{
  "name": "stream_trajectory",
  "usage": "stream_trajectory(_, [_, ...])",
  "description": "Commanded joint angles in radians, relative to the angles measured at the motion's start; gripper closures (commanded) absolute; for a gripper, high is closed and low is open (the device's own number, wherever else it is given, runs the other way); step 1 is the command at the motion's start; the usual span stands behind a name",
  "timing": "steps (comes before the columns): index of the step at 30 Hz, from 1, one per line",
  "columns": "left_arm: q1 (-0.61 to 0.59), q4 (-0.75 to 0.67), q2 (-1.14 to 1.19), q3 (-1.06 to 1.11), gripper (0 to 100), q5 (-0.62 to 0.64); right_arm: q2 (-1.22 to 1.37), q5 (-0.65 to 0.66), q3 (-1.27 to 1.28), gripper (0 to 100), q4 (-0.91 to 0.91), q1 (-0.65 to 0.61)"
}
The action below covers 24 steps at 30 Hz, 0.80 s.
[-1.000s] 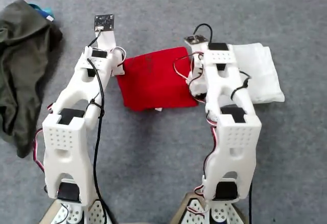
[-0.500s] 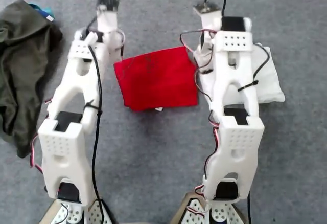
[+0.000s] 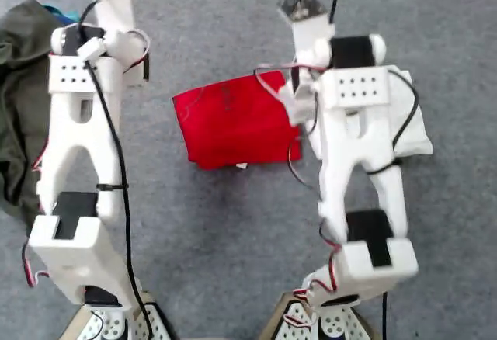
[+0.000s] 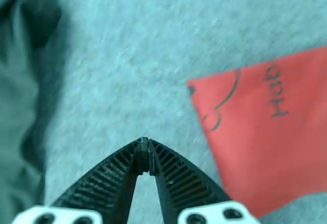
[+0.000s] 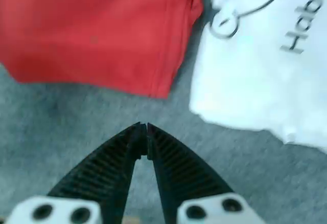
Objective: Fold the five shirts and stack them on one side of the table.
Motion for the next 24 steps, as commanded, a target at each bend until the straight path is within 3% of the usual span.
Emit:
stream_trajectory(1, [-0.033, -0.068, -0.092, 0.166, 97, -0.006, -0.136, -0.029, 0.179, 98.3, 0.009, -0.025])
stream_trajectory(4, [-0.038, -0.215, -0.158, 0.392, 97, -0.006, -0.173, -0.110, 0.271, 98.3, -0.015, -0.025])
stream_trajectory(9, [-0.015, -0.606, -0.258, 0.783, 97, -0.006, -0.139, -0.229, 0.312, 98.3, -0.133, -0.025])
stream_trajectory(13, [0.001, -0.844, -0.236, 0.963, 97, 0.002, -0.044, -0.316, 0.309, 94.6, -0.238, -0.026])
stream_trajectory(19, [-0.001, -0.884, -0.075, 0.941, 97, 0.003, 0.114, -0.482, 0.298, 74.6, -0.348, -0.037])
stream_trajectory(24, [-0.001, -0.793, -0.018, 0.862, 97, 0.003, 0.202, -0.559, 0.185, 72.3, -0.370, -0.118])
